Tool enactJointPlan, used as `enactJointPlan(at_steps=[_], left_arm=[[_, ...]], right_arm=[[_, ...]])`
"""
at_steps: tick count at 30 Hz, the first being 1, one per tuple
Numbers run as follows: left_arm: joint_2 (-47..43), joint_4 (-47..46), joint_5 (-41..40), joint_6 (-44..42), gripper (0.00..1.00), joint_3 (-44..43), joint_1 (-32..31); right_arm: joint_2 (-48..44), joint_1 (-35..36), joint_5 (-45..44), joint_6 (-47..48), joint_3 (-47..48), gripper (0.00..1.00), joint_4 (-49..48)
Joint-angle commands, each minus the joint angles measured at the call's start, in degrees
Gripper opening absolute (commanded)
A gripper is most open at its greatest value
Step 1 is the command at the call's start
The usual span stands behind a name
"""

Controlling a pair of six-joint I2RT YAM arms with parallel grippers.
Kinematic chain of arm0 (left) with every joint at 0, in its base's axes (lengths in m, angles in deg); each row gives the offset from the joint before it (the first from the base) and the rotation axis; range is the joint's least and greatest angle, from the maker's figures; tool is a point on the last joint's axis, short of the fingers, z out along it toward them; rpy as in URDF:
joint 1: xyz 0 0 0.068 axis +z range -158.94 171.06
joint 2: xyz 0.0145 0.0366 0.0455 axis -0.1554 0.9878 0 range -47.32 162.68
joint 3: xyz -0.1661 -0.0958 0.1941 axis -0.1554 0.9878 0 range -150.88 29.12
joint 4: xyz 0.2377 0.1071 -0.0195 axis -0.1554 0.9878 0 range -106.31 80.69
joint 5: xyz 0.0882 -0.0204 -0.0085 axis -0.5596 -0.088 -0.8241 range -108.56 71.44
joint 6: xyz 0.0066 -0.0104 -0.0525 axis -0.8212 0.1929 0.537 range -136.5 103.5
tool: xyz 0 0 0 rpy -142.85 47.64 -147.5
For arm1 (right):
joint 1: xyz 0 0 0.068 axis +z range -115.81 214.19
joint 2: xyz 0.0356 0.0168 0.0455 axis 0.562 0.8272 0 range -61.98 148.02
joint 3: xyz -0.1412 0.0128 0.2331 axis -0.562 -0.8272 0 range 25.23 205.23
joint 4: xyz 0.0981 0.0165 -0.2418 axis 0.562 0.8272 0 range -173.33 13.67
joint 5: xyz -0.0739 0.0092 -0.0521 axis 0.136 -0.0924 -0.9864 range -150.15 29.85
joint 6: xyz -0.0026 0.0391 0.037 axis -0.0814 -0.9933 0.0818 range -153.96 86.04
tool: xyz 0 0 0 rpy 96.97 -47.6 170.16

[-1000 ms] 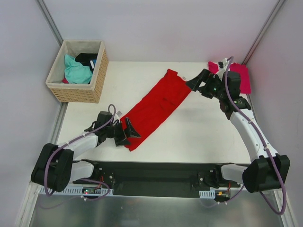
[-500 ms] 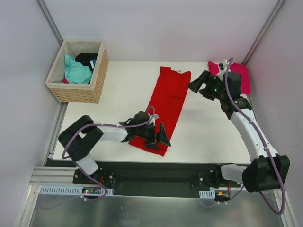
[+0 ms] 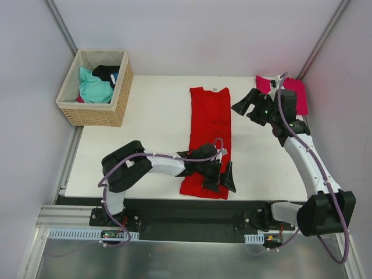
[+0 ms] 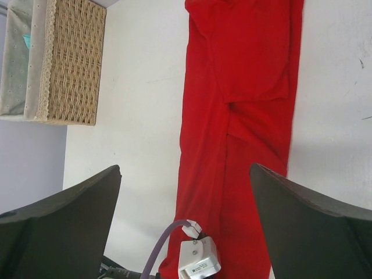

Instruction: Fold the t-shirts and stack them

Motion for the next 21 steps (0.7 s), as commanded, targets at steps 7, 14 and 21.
enactJointPlan(at_steps=[7,14,21], left_arm=[[-13.87,19.64,-4.60,-11.76,0.99,-15.11,4.34],[-24.25,24.75,-3.03,-15.11,0.99,-15.75,22.08],[-29.26,25.28,-4.34,-15.55,0.99,-5.64,30.55]], right_arm=[[1.48,-0.32,0.24,0.64,3.68,0.96,-1.61],[13.33,0.03,3.05,-1.46,9.02,0.97,-4.34],[30.03,5.03,6.92,-3.31,21.07,0.97,-3.64]])
